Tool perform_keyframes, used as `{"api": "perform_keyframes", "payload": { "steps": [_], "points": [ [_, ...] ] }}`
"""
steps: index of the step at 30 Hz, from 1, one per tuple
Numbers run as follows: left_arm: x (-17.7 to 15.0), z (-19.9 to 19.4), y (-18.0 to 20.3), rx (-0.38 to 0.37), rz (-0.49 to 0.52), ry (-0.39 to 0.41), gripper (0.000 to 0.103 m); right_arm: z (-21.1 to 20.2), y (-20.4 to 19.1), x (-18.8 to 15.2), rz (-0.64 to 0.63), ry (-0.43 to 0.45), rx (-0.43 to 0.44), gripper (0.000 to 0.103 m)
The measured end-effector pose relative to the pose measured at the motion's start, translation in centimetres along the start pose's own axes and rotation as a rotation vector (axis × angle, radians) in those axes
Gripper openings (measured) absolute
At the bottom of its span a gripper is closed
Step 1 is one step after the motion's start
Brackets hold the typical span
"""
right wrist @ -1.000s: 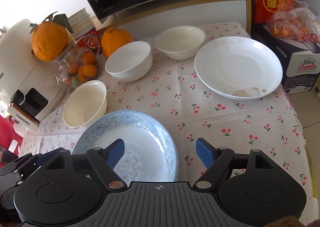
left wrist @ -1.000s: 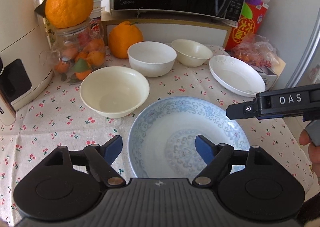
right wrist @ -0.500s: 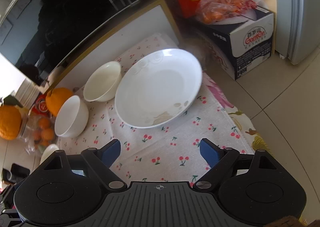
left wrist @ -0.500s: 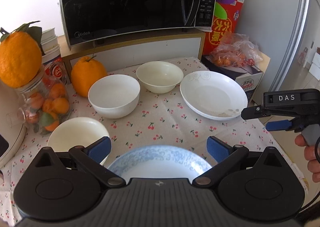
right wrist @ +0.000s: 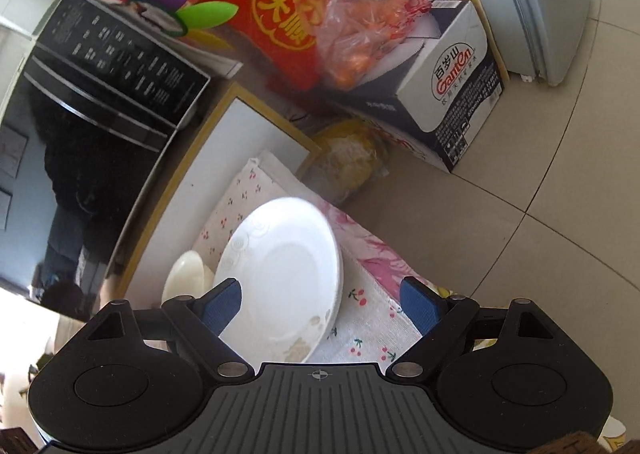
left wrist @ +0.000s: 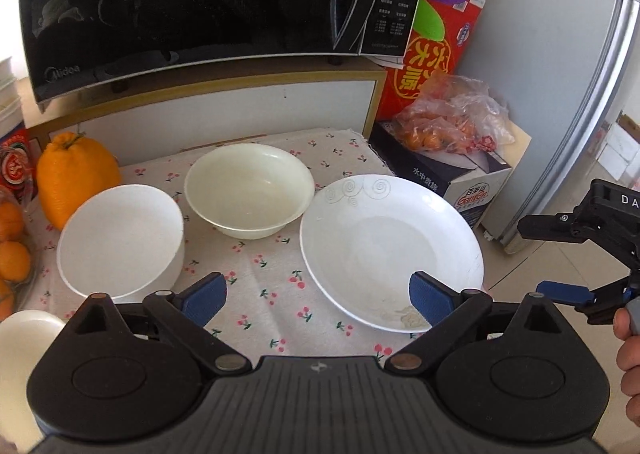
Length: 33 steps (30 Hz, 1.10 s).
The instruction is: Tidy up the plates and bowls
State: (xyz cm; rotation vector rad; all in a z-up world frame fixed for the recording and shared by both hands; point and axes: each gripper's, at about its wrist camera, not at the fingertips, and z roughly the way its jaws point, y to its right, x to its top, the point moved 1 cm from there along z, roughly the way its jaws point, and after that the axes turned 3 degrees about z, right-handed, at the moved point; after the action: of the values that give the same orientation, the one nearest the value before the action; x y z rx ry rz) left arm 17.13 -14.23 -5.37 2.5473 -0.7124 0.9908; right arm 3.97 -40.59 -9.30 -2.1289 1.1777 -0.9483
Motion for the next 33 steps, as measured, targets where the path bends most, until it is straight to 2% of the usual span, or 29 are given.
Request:
{"api": "perform_keyframes", "payload": {
  "steps": [4,9,14,17,19,22,24,33],
  "points": [
    [0.3,1.7,-0.3,-0.044,-0.046,-0.01,0.082,1.0,0.4,0.6,0.079,-0.019,0.077,0.088],
    [0.5,3.4,-1.1,-0.089,-0.092,-0.029,0.064,1.9,-0.6,1.1,0.049,0.017,0.101,0.087],
    [0.6,4.9,-2.2,-0.125,-0.144,-0.041,0.048,3.1,-0.9,1.2,0.046,0.046,0.084,0.073],
    [0.6,5.4,-2.9,-0.142,-0.18,-0.048,0.042,4.1,-1.1,1.1,0.032,0.042,0.071,0.06],
    [0.6,5.6,-3.1,-0.148,-0.19,-0.048,0.034,4.7,-1.2,1.0,0.018,0.043,0.056,0.049],
    [0.6,6.0,-3.4,-0.16,-0.195,-0.052,0.023,5.3,-1.3,1.0,0.002,0.064,0.025,0.042],
    [0.7,6.3,-3.4,-0.164,-0.198,-0.057,0.02,5.5,-1.3,1.1,-0.004,0.075,0.008,0.039],
    [0.5,6.9,-3.8,-0.169,-0.219,-0.065,0.011,6.7,-1.1,0.9,-0.019,0.062,-0.057,0.024]
  ]
}}
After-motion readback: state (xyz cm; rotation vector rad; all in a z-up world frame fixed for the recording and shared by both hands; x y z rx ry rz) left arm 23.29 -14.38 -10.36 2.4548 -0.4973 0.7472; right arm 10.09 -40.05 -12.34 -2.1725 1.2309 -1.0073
